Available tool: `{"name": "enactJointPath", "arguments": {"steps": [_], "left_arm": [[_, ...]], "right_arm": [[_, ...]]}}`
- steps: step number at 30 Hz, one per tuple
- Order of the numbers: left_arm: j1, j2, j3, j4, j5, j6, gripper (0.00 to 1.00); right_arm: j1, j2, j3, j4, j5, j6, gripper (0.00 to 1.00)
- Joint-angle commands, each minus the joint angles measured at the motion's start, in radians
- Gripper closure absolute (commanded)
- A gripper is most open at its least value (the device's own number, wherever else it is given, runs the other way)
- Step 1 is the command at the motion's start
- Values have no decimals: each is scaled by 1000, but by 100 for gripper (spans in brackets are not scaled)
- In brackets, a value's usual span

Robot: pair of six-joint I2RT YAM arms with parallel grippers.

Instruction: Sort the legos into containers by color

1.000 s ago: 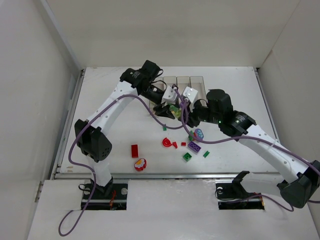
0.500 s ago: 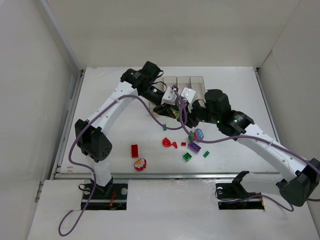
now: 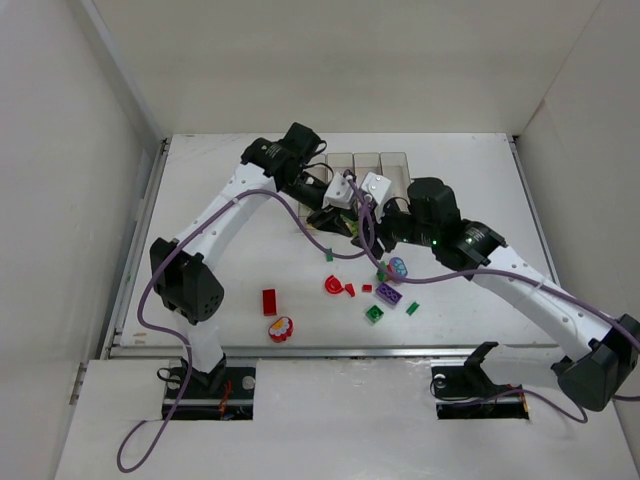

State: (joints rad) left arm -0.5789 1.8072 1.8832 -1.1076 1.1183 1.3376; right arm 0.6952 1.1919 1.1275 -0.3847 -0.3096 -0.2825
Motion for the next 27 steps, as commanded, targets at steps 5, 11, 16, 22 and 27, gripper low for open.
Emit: {"name": "enactJointPath", "arguments": {"steps": [5,11,16,22,27], "left_arm": [[2,-6,-9,11,67,-12,100],[11,-6,-18,11,58,-12,100],[21,3,-27,11,40,-12,100],[30,3,-27,11,40,-21,100],[30,3,-27,11,40,-21,100]], "right_arm": [[27,26,40,46,69,54,25],[27,6,5,37,90,54,25],[27,-46,-50,27,136,63,38],[27,-55,-60,38,156,72,39],[27,-66,-69,59,156,94,52]]}}
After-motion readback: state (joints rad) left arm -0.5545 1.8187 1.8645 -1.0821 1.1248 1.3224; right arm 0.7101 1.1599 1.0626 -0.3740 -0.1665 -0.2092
